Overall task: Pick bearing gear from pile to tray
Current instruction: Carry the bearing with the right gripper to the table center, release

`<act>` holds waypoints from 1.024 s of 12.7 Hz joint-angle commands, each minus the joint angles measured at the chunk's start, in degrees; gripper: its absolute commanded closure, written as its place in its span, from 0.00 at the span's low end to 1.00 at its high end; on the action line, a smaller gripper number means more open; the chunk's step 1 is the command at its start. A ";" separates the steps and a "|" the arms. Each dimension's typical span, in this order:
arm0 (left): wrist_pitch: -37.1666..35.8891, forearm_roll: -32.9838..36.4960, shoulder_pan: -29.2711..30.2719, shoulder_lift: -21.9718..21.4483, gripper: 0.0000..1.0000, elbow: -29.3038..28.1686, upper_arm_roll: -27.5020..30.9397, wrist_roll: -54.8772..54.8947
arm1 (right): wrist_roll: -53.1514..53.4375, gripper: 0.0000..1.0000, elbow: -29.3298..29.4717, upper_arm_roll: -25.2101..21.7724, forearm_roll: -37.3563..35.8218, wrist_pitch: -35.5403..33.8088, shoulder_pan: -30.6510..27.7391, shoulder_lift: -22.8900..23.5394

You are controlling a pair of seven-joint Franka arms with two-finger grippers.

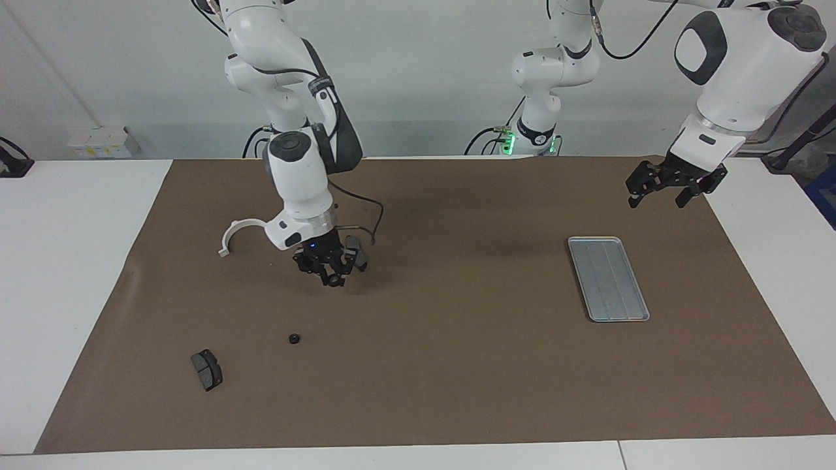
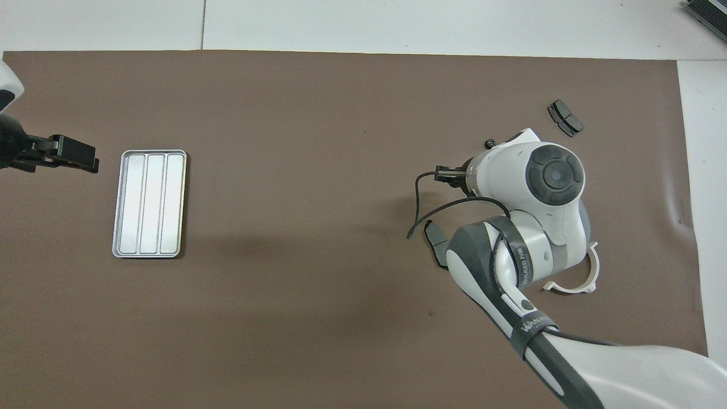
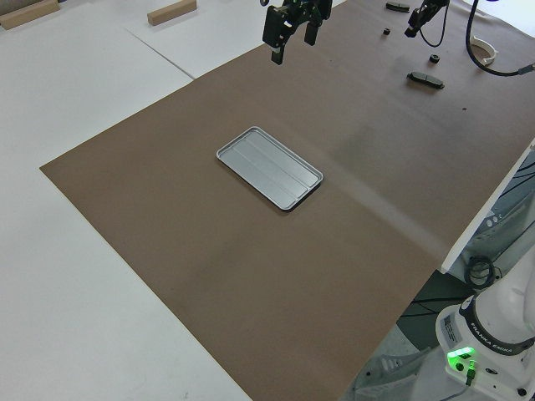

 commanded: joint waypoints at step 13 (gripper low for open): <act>3.03 0.49 0.44 -1.24 0.00 -4.08 0.34 -1.81 | 27.44 1.00 20.42 -0.12 -7.36 -8.10 19.39 18.31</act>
